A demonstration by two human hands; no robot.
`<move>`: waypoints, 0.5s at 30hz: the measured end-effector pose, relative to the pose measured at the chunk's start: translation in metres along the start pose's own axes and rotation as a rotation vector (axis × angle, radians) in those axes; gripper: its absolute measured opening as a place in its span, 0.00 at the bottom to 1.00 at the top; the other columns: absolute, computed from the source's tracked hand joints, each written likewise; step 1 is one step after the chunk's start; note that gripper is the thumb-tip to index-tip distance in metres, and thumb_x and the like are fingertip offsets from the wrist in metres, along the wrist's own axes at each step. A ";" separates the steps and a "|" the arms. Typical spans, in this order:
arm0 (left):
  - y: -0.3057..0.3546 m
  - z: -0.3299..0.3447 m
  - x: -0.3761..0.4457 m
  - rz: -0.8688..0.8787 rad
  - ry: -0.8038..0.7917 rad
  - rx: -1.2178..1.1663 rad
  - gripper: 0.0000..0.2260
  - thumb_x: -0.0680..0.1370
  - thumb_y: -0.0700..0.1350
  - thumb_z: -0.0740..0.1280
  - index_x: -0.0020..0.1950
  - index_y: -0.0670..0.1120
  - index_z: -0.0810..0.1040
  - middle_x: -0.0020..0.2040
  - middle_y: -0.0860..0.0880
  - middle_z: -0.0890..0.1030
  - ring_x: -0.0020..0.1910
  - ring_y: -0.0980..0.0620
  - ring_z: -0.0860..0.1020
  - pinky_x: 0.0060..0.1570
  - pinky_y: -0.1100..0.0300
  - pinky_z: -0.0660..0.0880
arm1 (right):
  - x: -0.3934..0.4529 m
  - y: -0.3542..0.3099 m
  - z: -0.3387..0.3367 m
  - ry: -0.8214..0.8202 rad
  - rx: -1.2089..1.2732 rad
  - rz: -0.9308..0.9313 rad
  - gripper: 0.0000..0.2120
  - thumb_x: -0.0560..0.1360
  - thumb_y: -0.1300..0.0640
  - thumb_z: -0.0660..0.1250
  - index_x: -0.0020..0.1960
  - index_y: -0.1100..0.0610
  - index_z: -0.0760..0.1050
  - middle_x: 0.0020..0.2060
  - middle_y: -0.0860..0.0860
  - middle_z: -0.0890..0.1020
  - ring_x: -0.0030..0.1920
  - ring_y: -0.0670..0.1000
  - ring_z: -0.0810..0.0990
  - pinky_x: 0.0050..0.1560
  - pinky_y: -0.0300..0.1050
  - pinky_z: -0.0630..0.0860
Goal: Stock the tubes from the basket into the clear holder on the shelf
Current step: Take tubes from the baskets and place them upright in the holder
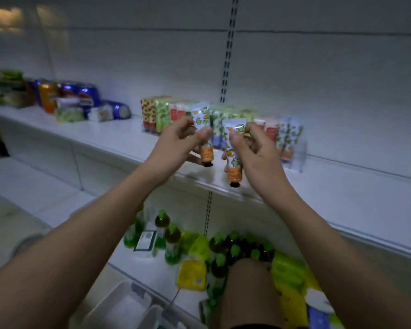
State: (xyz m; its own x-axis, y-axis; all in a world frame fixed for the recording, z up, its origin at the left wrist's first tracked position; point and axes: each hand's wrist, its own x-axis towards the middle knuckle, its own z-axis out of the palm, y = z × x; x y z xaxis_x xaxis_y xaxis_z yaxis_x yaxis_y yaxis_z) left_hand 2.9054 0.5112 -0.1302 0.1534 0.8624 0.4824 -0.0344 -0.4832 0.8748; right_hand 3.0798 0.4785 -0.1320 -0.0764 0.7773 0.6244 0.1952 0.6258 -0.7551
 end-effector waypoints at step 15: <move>-0.054 0.177 0.115 0.196 0.188 -0.116 0.14 0.70 0.44 0.77 0.50 0.58 0.77 0.38 0.62 0.80 0.36 0.64 0.78 0.36 0.71 0.74 | 0.086 0.075 -0.168 0.567 -0.183 -0.032 0.11 0.79 0.50 0.64 0.40 0.53 0.72 0.33 0.46 0.72 0.34 0.44 0.69 0.36 0.39 0.67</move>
State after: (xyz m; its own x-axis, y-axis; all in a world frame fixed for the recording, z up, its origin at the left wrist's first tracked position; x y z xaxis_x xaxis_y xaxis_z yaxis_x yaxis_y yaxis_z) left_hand 3.0997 0.6099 -0.1294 -0.0524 0.7725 0.6328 -0.1594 -0.6321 0.7583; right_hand 3.2522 0.5816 -0.1020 0.4390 0.5713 0.6935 0.3708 0.5879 -0.7190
